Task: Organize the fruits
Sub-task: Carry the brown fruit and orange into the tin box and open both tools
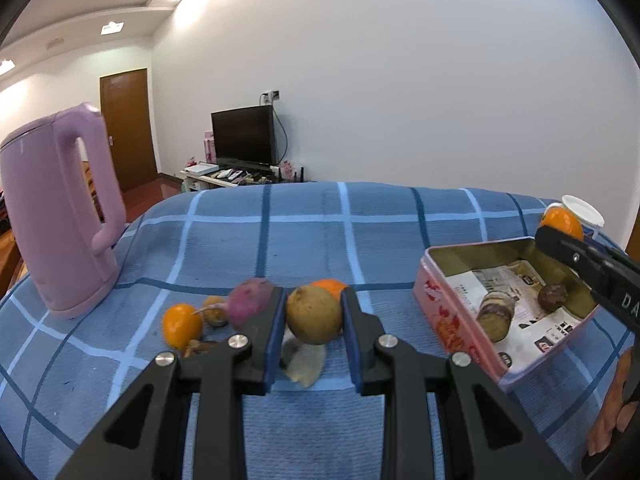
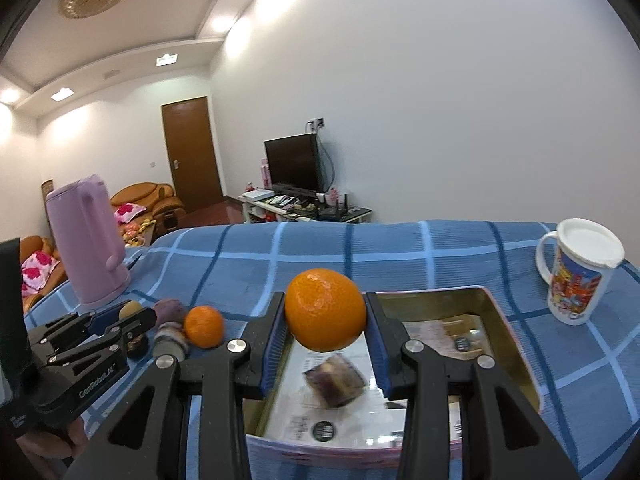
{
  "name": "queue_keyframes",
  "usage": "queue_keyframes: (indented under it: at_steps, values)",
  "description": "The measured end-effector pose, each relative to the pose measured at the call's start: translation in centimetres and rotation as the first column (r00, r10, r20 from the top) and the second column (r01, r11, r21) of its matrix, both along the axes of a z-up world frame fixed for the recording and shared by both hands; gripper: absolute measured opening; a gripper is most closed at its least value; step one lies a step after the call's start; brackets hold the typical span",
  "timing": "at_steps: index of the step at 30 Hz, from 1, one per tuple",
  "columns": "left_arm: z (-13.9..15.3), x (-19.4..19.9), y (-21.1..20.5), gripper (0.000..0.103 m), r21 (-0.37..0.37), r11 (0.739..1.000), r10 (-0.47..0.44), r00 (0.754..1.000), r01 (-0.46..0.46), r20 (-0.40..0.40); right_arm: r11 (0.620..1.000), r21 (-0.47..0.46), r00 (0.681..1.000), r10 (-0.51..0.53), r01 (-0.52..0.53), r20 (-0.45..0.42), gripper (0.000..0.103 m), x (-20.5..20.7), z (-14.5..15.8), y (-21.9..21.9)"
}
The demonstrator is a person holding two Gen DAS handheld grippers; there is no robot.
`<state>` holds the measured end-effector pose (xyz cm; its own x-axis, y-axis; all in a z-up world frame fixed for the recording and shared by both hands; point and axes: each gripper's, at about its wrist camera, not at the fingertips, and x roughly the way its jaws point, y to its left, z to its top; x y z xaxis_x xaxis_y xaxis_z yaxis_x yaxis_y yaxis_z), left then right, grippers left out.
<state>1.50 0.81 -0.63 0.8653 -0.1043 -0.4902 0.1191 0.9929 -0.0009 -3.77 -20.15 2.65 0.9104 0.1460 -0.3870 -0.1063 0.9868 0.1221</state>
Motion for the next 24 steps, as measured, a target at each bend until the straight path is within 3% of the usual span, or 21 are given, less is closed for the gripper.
queue_keyframes:
  at_steps: [13, 24]
  values:
    - [0.9, 0.8, -4.6, 0.029, -0.007, 0.996, -0.085, 0.996, 0.086, 0.029, 0.991, 0.049, 0.992, -0.127, 0.127, -0.003, 0.040, 0.1, 0.2, -7.0]
    - [1.2, 1.6, -9.3, 0.029, -0.014, 0.986, -0.167, 0.986, 0.167, 0.027, 0.985, 0.055, 0.986, -0.164, 0.165, -0.023, 0.040, 0.4, 0.2, -9.9]
